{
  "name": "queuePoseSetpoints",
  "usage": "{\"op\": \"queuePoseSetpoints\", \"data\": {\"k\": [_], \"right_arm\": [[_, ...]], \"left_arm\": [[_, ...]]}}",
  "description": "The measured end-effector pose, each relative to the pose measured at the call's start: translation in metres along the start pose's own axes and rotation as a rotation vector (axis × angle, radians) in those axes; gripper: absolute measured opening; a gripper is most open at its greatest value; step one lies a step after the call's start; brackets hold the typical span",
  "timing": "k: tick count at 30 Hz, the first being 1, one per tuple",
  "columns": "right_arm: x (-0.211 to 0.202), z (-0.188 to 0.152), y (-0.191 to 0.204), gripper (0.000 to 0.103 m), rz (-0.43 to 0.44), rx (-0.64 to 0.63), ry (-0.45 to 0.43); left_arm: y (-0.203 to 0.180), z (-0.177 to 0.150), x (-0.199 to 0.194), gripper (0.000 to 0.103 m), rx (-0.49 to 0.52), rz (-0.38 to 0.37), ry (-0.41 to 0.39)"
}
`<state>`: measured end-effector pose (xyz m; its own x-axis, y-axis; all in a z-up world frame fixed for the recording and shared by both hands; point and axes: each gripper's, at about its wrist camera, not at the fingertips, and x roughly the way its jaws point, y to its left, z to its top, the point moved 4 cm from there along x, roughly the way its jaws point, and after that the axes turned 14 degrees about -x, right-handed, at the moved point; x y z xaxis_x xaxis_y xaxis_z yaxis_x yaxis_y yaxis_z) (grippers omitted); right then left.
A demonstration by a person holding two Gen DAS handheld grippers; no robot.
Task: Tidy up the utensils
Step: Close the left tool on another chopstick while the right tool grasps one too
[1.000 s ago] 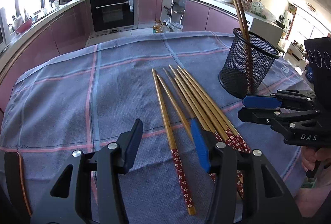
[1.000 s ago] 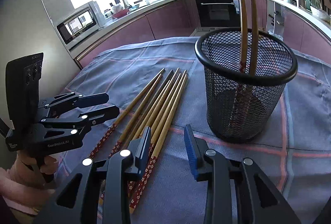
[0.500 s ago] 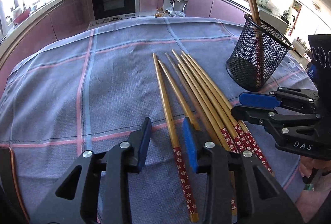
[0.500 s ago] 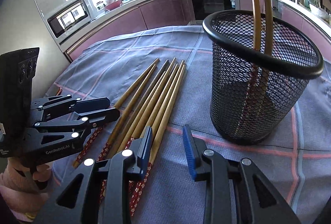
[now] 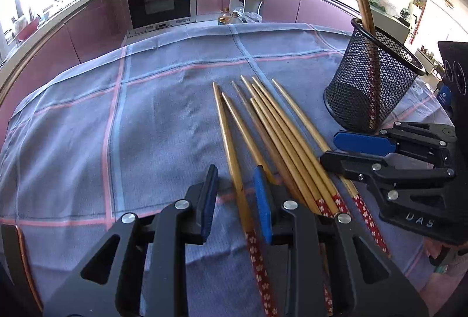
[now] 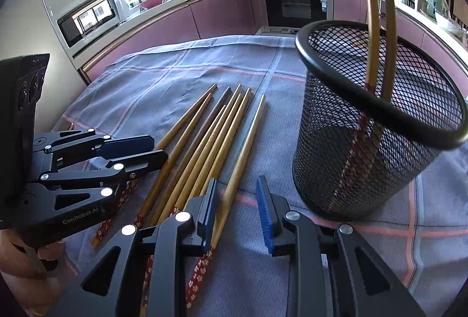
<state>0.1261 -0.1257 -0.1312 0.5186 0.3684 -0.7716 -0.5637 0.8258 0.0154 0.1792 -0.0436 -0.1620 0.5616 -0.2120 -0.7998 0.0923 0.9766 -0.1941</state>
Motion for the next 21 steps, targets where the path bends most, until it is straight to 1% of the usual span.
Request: {"op": "queuePoseSetpoints", "data": {"k": [2,3,4,5,6,7,12,17,21], "right_arm": [[0.002,0.002,0.0,0.026,-0.003,0.001,0.001],[0.003,0.003,0.0,0.025,-0.004,0.003,0.0],[0.003,0.002,-0.001,0.024,-0.006,0.005,-0.001],[0.003,0.002,-0.001,0.02,-0.007,0.007,-0.003],[0.003,0.002,-0.002,0.014,-0.007,0.01,-0.003],[0.004,0.002,-0.003,0.011,0.0,0.019,-0.006],[0.001,-0.002,-0.008,0.006,0.026,0.062,-0.02],[-0.004,-0.005,-0.01,0.006,0.044,0.085,-0.038],[-0.013,-0.005,-0.009,0.006,0.063,0.087,-0.06]], "left_arm": [[-0.002,0.002,0.003,0.023,0.001,0.002,-0.002],[-0.003,0.004,0.004,0.017,0.004,0.005,-0.003],[-0.003,0.004,0.005,0.014,0.003,0.007,-0.004],[-0.005,0.005,0.005,0.013,-0.003,0.004,-0.003],[-0.005,0.004,0.006,0.01,-0.008,-0.002,-0.002],[-0.005,0.004,0.006,0.01,-0.016,-0.003,-0.003],[-0.001,0.003,0.004,0.008,-0.062,-0.013,-0.008],[0.004,0.001,-0.003,0.008,-0.085,-0.028,-0.016],[0.006,0.0,-0.013,0.008,-0.098,-0.054,-0.025]]}}
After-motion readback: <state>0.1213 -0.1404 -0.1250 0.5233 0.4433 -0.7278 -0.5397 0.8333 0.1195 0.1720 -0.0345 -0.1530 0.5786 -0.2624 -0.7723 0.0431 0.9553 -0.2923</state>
